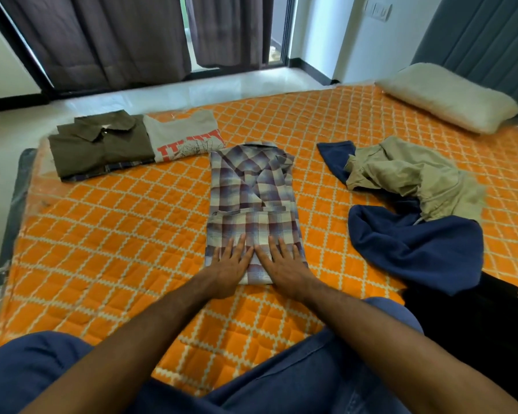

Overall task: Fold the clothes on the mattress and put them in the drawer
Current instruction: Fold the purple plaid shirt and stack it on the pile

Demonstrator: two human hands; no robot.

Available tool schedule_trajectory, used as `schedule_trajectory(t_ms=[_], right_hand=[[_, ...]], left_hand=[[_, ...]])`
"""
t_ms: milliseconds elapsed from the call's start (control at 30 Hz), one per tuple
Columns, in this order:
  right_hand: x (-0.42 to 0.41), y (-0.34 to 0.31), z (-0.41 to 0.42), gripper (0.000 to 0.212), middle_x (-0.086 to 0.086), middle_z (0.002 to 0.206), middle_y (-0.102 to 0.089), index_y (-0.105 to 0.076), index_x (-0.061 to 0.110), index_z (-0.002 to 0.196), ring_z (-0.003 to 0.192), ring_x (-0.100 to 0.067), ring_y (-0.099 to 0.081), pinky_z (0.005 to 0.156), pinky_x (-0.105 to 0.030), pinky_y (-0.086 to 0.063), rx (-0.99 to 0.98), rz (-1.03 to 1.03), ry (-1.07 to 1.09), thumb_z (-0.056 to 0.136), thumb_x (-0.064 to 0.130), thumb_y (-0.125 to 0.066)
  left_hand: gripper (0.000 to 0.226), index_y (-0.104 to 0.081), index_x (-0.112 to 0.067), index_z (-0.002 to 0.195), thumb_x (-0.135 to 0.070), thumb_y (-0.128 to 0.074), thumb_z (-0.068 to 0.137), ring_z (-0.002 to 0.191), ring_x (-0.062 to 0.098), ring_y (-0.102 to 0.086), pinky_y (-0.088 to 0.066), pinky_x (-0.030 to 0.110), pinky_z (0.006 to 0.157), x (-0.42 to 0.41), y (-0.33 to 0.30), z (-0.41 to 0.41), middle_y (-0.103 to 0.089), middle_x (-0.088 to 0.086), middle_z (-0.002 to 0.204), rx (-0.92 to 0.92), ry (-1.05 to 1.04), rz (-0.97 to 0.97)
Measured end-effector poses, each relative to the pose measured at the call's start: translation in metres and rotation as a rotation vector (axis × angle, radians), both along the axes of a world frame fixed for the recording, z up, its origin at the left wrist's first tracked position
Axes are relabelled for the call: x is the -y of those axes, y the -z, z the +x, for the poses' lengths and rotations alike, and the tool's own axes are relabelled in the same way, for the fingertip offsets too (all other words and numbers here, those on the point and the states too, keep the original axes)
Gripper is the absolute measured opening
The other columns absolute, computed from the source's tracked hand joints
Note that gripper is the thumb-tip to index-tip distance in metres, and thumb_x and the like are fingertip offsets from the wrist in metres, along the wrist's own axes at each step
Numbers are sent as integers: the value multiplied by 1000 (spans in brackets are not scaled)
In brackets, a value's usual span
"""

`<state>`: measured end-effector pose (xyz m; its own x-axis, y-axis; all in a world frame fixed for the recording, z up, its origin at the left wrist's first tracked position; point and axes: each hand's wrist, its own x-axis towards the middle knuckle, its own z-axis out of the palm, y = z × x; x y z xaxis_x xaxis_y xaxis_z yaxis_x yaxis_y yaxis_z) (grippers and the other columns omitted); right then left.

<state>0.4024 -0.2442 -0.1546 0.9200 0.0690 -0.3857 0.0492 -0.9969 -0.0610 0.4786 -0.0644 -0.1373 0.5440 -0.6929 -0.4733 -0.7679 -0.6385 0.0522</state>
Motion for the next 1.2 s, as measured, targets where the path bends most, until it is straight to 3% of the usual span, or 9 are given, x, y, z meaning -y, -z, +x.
schedule_trajectory(t_ms=[133, 267, 400, 500, 633, 733, 900, 1067, 1200], right_hand=[[-5, -32, -3, 83, -22, 167, 11, 9, 28, 162, 154, -44, 5, 121, -67, -13, -133, 56, 8, 105, 26, -52], [-9, -69, -2, 67, -15, 154, -37, -20, 27, 161, 134, -41, -45, 107, -52, -42, -352, 143, -60, 103, 17, -51], [-16, -100, -13, 41, -11, 125, -60, -52, 12, 136, 112, -39, -58, 98, -54, -50, -584, 176, -32, 97, 2, -51], [-21, -117, -23, 46, -19, 124, -57, -52, 2, 133, 99, -31, -52, 80, -40, -46, -626, 156, -22, 89, -10, -51], [-8, -133, -23, 51, -21, 134, -52, -47, -3, 141, 114, -35, -49, 88, -44, -42, -675, 254, 96, 91, -10, -53], [3, -156, -9, 45, -25, 143, -51, -50, -4, 141, 128, -45, -50, 98, -49, -46, -667, 297, 160, 96, -7, -54], [24, -189, 47, 40, -22, 136, -59, -57, -5, 135, 123, -43, -57, 97, -51, -51, -489, 257, 134, 96, -2, -62], [47, -188, 110, 30, -14, 124, -62, -63, 1, 123, 118, -37, -58, 96, -49, -51, -245, 179, 179, 93, 3, -66], [57, -162, 147, 36, -15, 131, -61, -61, 6, 131, 119, -37, -56, 93, -45, -50, -130, 176, 218, 95, 8, -65]], left_hand=[[86, 14, -17, 159, 3, -44, 99, 152, 39, 14, -11, 55, 123, -5, -40, 10, 27, 14, 163, -220, 22, 82], [65, -11, -11, 160, 4, -35, 101, 151, 34, -20, -27, 44, 118, -12, -69, -4, -11, 15, 166, -424, -2, 55], [53, -41, -2, 143, 10, -41, 91, 94, 29, -51, -46, 33, 71, -19, -85, -18, -55, 20, 123, -598, -95, 91], [54, -47, -4, 136, 16, -46, 85, 78, 26, -52, -48, 31, 58, -24, -102, -26, -52, 10, 95, -720, -212, 120], [14, -55, -7, 90, 5, -51, 94, 66, 16, -45, -42, 29, 59, -23, -128, -24, -48, 3, 83, -702, -138, 165], [8, -60, -1, 95, -8, -60, 97, 65, 16, -49, -44, 29, 60, -20, -148, 3, -54, 2, 81, -528, -3, 159], [27, -66, 2, 101, -24, -70, 94, 81, 29, -63, -51, 37, 63, -32, -174, 67, -66, 12, 97, -381, -39, -161], [34, -58, -17, 116, -36, -72, 91, 91, 23, -64, -56, 33, 54, -35, -144, 108, -58, 4, 112, -328, -463, -681], [41, -51, -13, 120, -35, -71, 93, 95, 22, -66, -58, 41, 58, -36, -88, 117, -63, 3, 110, -403, -704, -851]])
